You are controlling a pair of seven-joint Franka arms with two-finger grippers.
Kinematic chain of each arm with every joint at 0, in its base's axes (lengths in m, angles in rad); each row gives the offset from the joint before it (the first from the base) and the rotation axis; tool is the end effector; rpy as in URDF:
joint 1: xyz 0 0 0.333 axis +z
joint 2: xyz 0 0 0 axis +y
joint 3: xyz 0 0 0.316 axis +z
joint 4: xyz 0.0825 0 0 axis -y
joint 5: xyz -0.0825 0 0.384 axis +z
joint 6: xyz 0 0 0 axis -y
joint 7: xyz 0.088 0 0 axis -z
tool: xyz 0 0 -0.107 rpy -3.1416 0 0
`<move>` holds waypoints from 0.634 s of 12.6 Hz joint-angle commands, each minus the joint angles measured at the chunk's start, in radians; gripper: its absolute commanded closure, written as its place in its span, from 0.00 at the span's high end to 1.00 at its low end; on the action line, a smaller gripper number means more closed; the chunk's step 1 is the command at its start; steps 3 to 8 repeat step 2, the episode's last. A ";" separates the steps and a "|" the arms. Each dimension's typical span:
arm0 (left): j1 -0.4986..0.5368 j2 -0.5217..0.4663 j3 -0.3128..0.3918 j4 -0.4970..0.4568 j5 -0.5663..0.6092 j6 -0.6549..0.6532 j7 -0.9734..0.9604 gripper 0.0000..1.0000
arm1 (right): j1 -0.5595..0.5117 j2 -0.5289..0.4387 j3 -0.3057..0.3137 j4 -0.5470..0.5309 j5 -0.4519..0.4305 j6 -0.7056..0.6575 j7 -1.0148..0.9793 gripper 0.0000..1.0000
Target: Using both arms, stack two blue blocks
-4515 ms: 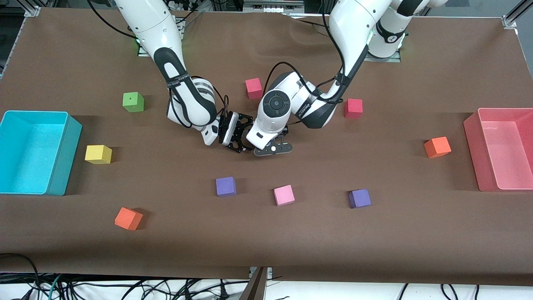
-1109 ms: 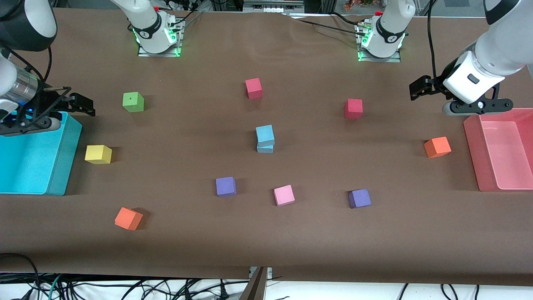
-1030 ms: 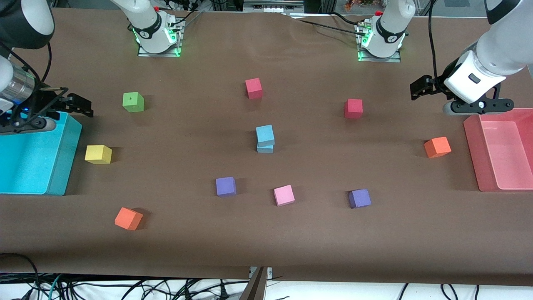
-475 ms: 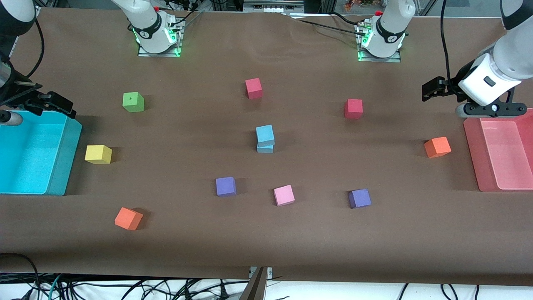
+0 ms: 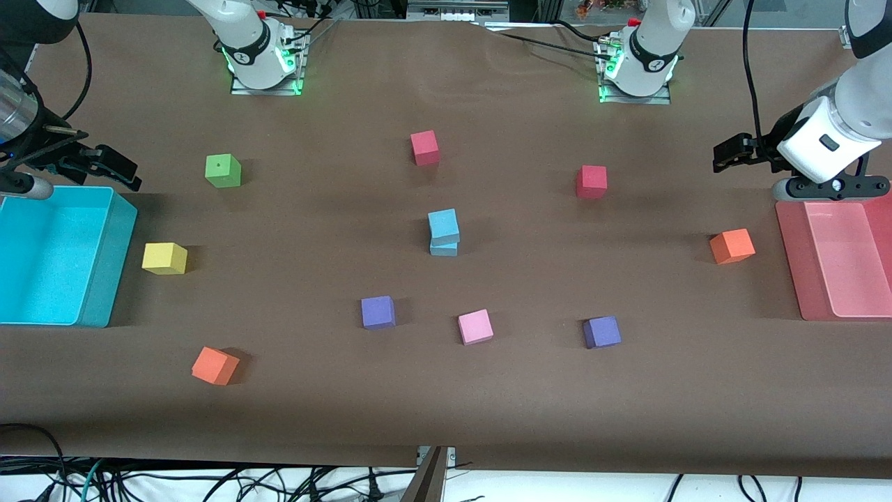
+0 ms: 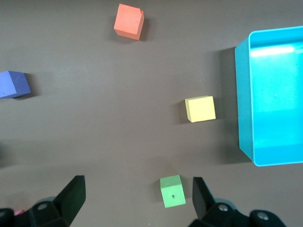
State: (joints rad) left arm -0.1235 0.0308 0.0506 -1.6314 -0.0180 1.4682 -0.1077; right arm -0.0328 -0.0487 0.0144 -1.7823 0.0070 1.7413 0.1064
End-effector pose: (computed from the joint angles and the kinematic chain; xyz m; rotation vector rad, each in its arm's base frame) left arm 0.5462 -0.0424 0.5715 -3.1252 -0.0544 0.3052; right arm 0.5481 -0.0093 0.5655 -3.1288 0.1973 -0.0116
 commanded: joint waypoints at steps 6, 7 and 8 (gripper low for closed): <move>-0.008 -0.009 0.006 -0.008 0.004 0.009 0.023 1.00 | -0.022 0.012 0.019 0.049 -0.009 -0.077 0.007 1.00; -0.008 -0.009 0.006 -0.008 0.004 0.009 0.023 1.00 | -0.022 0.012 0.019 0.049 -0.009 -0.077 0.007 1.00; -0.008 -0.009 0.006 -0.008 0.004 0.009 0.023 1.00 | -0.022 0.012 0.019 0.049 -0.009 -0.077 0.007 1.00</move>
